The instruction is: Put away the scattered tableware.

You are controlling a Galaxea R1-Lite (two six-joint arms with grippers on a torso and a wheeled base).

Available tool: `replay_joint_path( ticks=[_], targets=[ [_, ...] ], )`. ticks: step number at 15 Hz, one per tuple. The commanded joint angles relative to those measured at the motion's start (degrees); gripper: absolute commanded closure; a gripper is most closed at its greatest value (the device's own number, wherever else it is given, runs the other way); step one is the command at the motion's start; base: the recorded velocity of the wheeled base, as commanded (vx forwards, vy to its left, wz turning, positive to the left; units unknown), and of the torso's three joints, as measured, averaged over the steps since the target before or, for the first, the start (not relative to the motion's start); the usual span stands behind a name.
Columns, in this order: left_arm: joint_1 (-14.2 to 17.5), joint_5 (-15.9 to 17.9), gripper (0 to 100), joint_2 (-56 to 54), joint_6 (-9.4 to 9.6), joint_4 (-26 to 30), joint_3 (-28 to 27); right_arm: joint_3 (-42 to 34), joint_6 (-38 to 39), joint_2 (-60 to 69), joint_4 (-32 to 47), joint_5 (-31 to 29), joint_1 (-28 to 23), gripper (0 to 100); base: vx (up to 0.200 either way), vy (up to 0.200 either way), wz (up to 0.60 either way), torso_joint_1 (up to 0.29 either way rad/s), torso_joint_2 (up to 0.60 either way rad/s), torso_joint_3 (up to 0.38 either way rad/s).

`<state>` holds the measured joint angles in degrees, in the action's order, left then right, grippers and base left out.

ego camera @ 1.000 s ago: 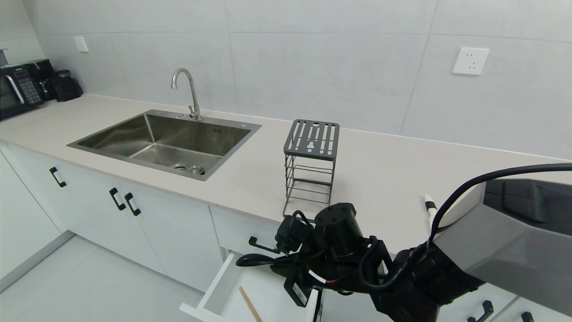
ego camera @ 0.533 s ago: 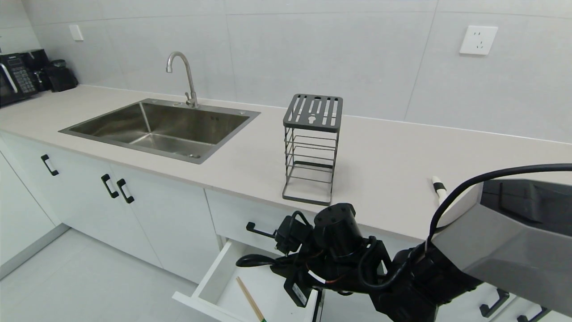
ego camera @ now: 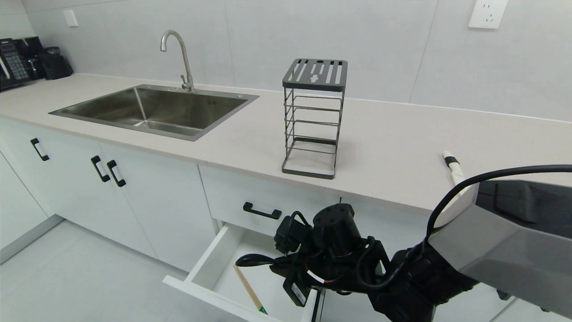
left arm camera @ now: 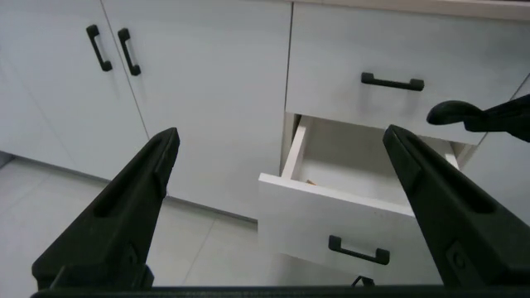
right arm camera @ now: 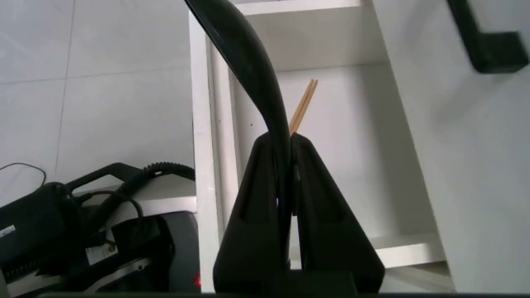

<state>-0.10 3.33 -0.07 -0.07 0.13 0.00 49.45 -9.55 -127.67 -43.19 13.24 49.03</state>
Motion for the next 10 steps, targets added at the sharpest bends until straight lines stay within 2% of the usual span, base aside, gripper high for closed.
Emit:
replay_joint_path(
  ticks=[1,5,10],
  targets=[
    [0.0,-0.1,0,0.1,-0.01,0.0,0.0,0.1,0.0,-0.3,0.0,0.0,0.0,100,0.0,0.0,0.0,-0.251,0.49,0.232],
    [0.0,0.0,0,0.1,-0.01,0.0,0.0,5.2,0.0,-2.7,0.3,0.0,-0.1,100,0.0,0.0,0.0,-0.222,0.43,0.2],
    [0.0,0.0,0,0.1,-0.01,0.0,0.0,9.6,-0.1,-6.9,0.5,0.0,-0.4,100,0.0,0.0,0.0,-0.026,0.05,0.017]
  ],
)
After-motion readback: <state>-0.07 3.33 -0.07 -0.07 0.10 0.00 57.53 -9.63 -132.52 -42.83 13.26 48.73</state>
